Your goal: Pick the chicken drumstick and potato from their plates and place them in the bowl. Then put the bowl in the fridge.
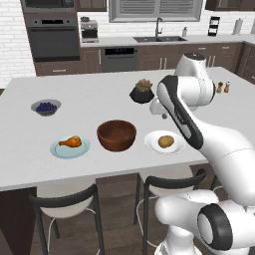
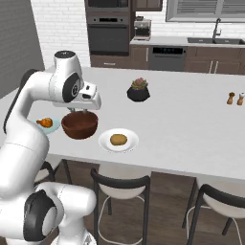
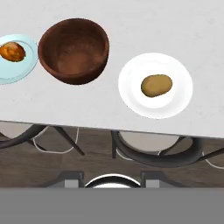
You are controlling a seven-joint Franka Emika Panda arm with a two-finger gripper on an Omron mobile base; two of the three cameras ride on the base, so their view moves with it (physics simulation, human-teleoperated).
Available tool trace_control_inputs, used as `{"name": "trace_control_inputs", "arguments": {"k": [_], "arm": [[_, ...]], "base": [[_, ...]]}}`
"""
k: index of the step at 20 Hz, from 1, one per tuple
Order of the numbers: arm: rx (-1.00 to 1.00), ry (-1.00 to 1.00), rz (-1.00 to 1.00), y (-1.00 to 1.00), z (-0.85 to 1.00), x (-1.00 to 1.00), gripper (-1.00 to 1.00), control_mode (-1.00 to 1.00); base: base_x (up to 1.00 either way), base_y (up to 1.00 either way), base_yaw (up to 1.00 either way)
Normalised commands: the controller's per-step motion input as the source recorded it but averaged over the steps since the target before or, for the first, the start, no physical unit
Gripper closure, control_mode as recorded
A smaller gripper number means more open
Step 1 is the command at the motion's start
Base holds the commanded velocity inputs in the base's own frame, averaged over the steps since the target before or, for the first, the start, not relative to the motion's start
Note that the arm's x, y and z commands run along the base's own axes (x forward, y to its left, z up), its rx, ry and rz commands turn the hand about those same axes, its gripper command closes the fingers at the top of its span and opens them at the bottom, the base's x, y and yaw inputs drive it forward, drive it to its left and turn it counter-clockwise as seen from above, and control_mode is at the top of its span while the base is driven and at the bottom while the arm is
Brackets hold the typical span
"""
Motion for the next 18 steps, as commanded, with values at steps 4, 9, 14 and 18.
{"name": "trace_control_inputs", "arguments": {"k": [4, 9, 14, 18], "arm": [[0.0, -0.05, 0.0, -0.05, 0.0, -0.34, -1.0, -1.0], [0.01, -0.04, -0.06, -0.27, -0.02, -0.59, -1.0, -1.0], [0.04, -0.01, -0.14, -0.43, -0.11, -0.22, -1.0, -1.0], [0.05, 0.02, -0.23, -0.52, -0.14, 0.0, -1.0, -1.0]], "base": [[0.0, 0.0, 0.0], [0.0, 0.0, 0.0], [0.0, 0.0, 0.0], [0.0, 0.0, 0.0]]}}
